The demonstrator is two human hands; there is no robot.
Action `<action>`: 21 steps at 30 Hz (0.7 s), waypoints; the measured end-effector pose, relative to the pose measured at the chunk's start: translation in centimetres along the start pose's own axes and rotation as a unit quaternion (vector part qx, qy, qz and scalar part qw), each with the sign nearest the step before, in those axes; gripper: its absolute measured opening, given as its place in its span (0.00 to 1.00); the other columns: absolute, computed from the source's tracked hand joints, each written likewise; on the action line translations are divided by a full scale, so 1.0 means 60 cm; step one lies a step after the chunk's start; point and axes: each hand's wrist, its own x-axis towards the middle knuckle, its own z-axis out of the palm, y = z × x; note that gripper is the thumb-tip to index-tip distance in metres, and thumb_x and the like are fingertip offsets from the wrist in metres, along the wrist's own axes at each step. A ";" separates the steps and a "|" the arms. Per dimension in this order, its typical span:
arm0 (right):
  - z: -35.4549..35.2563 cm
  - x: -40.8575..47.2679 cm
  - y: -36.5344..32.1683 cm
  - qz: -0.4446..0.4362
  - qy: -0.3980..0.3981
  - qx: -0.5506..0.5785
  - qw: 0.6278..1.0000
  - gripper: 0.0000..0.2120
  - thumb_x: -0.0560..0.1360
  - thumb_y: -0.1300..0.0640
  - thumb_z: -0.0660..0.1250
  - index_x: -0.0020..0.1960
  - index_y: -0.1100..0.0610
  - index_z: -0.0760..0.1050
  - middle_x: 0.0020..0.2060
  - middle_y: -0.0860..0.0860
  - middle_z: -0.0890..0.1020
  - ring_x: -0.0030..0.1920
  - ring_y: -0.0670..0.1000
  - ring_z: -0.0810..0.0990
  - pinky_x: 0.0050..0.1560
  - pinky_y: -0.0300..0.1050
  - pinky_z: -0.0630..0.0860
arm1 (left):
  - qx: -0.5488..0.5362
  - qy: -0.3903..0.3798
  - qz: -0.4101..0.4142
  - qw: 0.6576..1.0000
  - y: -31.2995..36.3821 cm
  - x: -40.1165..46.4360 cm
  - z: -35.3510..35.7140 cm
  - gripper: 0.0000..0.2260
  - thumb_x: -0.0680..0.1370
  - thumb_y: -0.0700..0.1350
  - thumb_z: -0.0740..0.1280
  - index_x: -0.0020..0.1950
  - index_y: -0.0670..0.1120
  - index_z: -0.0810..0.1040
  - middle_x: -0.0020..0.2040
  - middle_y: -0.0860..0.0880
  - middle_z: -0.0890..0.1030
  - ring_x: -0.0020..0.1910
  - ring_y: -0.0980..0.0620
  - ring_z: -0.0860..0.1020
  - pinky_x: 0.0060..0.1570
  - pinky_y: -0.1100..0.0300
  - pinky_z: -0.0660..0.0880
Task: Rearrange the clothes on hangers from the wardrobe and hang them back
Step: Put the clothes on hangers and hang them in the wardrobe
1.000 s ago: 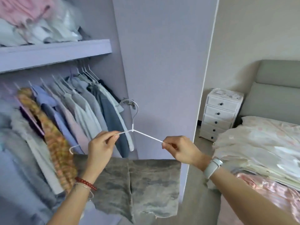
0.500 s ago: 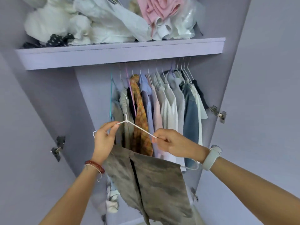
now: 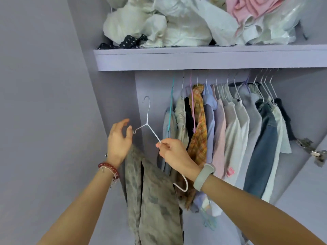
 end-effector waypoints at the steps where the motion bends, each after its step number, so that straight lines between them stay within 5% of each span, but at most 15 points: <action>1: 0.017 0.015 -0.003 0.006 0.019 0.017 1.000 0.09 0.77 0.64 0.58 0.45 0.56 0.76 0.24 0.43 0.71 0.22 0.40 0.67 0.28 0.33 0.62 | -0.006 0.015 0.012 1.000 0.000 0.015 -0.007 0.13 0.78 0.38 0.62 0.62 0.39 0.75 0.58 0.41 0.77 0.59 0.43 0.74 0.59 0.63 0.63; 8: 0.091 0.131 -0.034 -0.014 0.150 0.017 0.988 0.11 0.77 0.66 0.55 0.51 0.60 0.75 0.24 0.47 0.69 0.20 0.41 0.68 0.23 0.30 0.61 | 0.011 0.130 0.146 0.981 0.024 0.134 -0.028 0.16 0.76 0.38 0.59 0.63 0.40 0.73 0.61 0.41 0.73 0.61 0.45 0.69 0.62 0.68 0.59; 12: 0.108 0.214 -0.053 -0.038 0.233 0.004 0.972 0.11 0.74 0.68 0.55 0.49 0.65 0.75 0.26 0.49 0.71 0.28 0.49 0.69 0.34 0.41 0.66 | 0.076 0.150 0.186 0.968 0.045 0.196 -0.004 0.22 0.75 0.39 0.60 0.70 0.44 0.67 0.71 0.38 0.63 0.71 0.40 0.60 0.67 0.52 0.56; 21: 0.074 0.374 -0.040 -0.040 0.328 -0.056 0.942 0.10 0.76 0.66 0.56 0.50 0.67 0.75 0.42 0.66 0.80 0.45 0.65 0.77 0.39 0.47 0.68 | 0.181 0.122 0.225 0.949 -0.003 0.269 0.045 0.26 0.76 0.47 0.54 0.75 0.47 0.56 0.75 0.41 0.52 0.74 0.43 0.46 0.70 0.44 0.48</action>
